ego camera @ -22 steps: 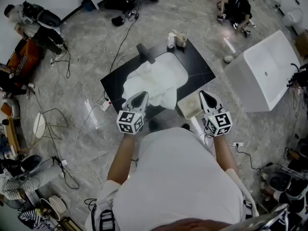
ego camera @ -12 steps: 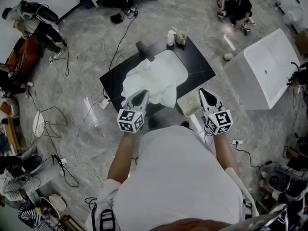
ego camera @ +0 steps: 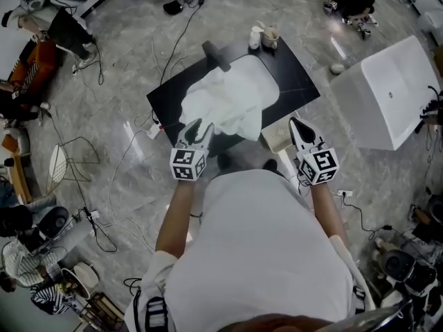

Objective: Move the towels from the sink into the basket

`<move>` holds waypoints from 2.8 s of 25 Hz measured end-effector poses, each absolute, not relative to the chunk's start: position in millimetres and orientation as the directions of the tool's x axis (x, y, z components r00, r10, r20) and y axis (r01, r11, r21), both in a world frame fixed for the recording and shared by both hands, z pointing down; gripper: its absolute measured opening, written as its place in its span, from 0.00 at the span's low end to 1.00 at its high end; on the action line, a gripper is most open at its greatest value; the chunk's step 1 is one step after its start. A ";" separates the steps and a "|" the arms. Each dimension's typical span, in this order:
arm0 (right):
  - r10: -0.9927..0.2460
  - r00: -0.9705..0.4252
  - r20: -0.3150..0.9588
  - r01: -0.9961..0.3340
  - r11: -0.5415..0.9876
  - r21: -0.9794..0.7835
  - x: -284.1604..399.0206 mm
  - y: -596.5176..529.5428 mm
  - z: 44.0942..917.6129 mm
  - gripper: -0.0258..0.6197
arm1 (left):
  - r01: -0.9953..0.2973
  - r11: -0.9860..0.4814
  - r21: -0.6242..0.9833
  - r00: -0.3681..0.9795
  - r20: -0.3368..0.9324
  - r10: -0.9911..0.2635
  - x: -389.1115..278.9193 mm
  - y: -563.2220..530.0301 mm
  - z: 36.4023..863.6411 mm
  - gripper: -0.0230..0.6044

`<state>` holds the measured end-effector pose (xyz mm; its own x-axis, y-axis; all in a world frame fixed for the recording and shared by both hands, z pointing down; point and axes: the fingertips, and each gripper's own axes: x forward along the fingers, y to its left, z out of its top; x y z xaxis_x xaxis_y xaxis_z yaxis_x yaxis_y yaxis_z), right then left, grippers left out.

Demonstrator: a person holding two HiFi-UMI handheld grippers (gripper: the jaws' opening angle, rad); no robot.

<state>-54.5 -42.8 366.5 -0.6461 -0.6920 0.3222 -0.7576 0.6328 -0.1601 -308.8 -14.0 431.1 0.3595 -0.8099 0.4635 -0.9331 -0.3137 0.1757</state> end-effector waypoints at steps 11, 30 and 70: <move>-0.625 -0.649 0.433 -0.742 0.646 -0.180 -93.2 -40.1 413.9 0.04 | -0.961 -0.256 0.100 0.258 0.656 -0.709 -385.7 -31.1 534.2 0.44; -0.593 -0.579 0.559 -0.796 0.559 -0.232 -153.8 -38.8 479.8 0.04 | -0.880 -0.469 0.074 0.269 0.891 -0.365 -427.6 -94.8 723.3 0.77; -0.753 -0.550 0.360 -0.831 0.535 -0.151 -3.2 -30.9 378.3 0.04 | -0.894 -0.439 0.095 0.443 0.348 -0.826 -282.2 -71.5 329.9 0.15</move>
<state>-3.2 -30.9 378.3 -0.5505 -0.7534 0.3597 -0.8312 0.5350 -0.1514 -282.2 -71.5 329.9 0.4428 -0.8263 0.3481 -0.8936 -0.4387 0.0951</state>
